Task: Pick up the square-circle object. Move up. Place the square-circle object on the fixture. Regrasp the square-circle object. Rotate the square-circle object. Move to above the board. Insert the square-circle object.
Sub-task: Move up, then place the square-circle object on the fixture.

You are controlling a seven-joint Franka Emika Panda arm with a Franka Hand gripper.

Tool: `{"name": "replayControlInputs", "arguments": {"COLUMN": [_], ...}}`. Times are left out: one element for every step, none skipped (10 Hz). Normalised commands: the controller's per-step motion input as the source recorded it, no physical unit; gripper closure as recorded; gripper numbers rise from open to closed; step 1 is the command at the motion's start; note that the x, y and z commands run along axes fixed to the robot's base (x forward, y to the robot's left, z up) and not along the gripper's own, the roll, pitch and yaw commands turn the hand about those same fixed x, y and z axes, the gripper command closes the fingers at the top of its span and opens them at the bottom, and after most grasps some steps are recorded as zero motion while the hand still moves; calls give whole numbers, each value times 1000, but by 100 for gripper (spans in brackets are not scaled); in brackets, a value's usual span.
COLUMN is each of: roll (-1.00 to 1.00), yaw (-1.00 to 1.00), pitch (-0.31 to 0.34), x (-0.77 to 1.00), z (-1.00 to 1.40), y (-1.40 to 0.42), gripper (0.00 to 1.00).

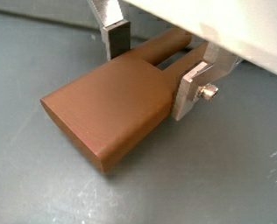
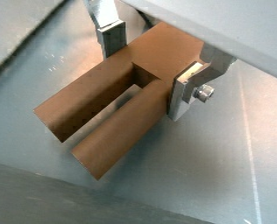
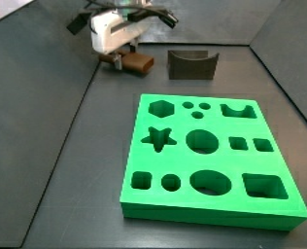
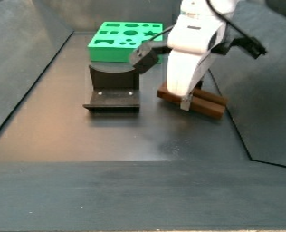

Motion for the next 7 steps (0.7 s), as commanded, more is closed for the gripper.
{"name": "replayControlInputs", "arguments": {"roll": [21,39,49,0,15,28,42], "yaw": [-13,-16,-16,0,-3,-8,-14], "pitch": [59,65,65,0,-4,6,14], "x": [-35,-22,-24,0,-2,-11,-18], "z": [592,421,328,1000,1000,1000,1000], "y": [32,22,18,0,-2,2,2], "gripper": [100,100,100,100,100,100,100]}}
